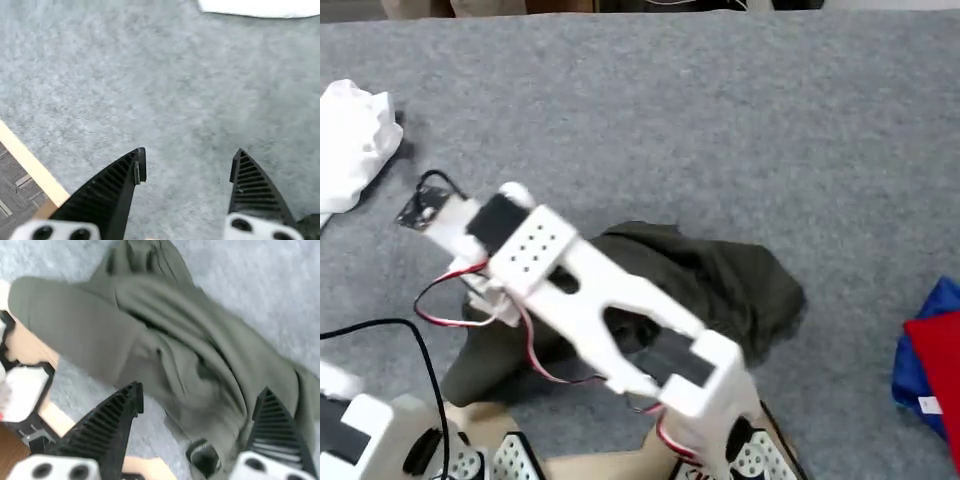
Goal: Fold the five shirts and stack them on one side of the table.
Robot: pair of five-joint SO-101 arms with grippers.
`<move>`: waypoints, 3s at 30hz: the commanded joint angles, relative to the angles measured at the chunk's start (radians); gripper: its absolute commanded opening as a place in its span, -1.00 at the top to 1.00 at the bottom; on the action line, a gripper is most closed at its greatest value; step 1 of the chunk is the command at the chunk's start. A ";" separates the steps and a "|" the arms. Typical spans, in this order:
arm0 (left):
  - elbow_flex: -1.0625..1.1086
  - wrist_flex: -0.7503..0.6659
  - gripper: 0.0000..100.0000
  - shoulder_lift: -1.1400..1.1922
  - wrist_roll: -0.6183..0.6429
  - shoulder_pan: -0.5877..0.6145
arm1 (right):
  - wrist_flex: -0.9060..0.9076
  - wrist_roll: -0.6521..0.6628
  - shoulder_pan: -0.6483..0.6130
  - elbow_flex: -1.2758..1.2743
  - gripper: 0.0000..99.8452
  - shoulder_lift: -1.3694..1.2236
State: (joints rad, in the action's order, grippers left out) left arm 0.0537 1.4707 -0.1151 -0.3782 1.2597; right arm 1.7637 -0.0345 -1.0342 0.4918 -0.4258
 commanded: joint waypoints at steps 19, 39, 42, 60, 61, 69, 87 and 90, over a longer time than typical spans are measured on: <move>0.081 -0.061 0.44 -0.044 -0.078 0.060 | 0.020 -0.055 -0.036 0.237 0.85 -0.242; 0.077 -0.061 0.44 -0.044 -0.078 0.052 | 0.021 -0.055 0.415 0.358 0.99 -0.113; 0.083 -0.058 0.44 -0.044 -0.078 0.032 | 0.021 -0.051 0.535 0.358 0.99 -0.108; 0.075 0.110 0.44 -0.051 -0.077 -0.232 | -0.023 0.118 1.078 0.077 0.99 -0.110; 0.078 0.132 0.44 -0.051 -0.075 -0.264 | -0.044 0.129 1.104 0.077 0.99 -0.110; 0.084 0.247 0.44 -0.045 -0.072 -0.502 | -0.138 0.210 1.268 0.070 0.99 -0.113; 0.224 0.054 0.44 -0.042 0.203 -1.254 | -0.311 0.269 1.328 0.079 0.98 -0.274; 0.279 -0.075 0.44 -0.042 0.235 -1.281 | -0.356 0.339 1.325 0.077 0.98 -0.274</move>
State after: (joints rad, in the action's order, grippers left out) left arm 0.3038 1.5090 -0.1212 -0.1772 0.0138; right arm 1.4538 0.2524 0.2961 0.5608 -0.7035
